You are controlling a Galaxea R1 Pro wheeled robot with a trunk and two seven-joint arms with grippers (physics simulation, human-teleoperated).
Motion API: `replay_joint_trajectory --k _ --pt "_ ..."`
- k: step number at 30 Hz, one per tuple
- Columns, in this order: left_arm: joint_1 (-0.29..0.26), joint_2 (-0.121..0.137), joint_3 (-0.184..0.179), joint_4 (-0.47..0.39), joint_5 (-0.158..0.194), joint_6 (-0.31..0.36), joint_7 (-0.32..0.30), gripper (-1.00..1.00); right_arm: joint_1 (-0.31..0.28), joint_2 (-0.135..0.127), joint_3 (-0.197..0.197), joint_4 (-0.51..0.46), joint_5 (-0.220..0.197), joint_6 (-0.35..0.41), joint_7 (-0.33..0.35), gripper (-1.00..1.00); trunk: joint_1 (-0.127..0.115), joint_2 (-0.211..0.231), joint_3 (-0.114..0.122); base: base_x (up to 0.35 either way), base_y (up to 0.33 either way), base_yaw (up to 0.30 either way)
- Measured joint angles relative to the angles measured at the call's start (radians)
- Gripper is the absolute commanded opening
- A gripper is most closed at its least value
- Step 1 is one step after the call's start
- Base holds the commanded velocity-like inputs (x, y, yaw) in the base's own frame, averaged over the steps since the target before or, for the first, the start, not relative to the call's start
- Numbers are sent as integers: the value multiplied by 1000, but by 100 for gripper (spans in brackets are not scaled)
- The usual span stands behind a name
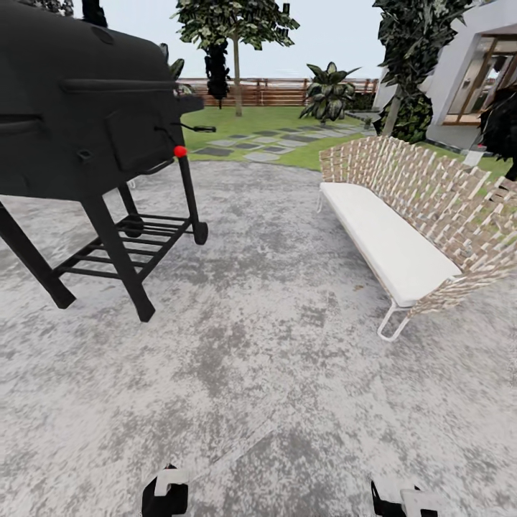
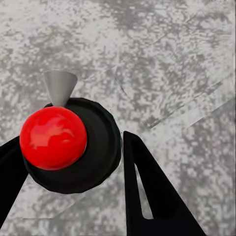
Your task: Pick up the pesticide atomizer in the garden and spray insectifuge to fully cover both potted plants in the garden.
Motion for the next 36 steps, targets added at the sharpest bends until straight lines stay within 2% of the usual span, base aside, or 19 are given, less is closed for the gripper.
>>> replay_joint_trajectory --k 12,36 --pt "0 0 0 0 0 0 0 -100 0 0 0 0 1 0 0 100 0 0 13 0 0 -238" --pt "1 1 1 0 0 0 0 -100 0 0 2 0 2 -1 1 100 0 0 48 0 0 -119"
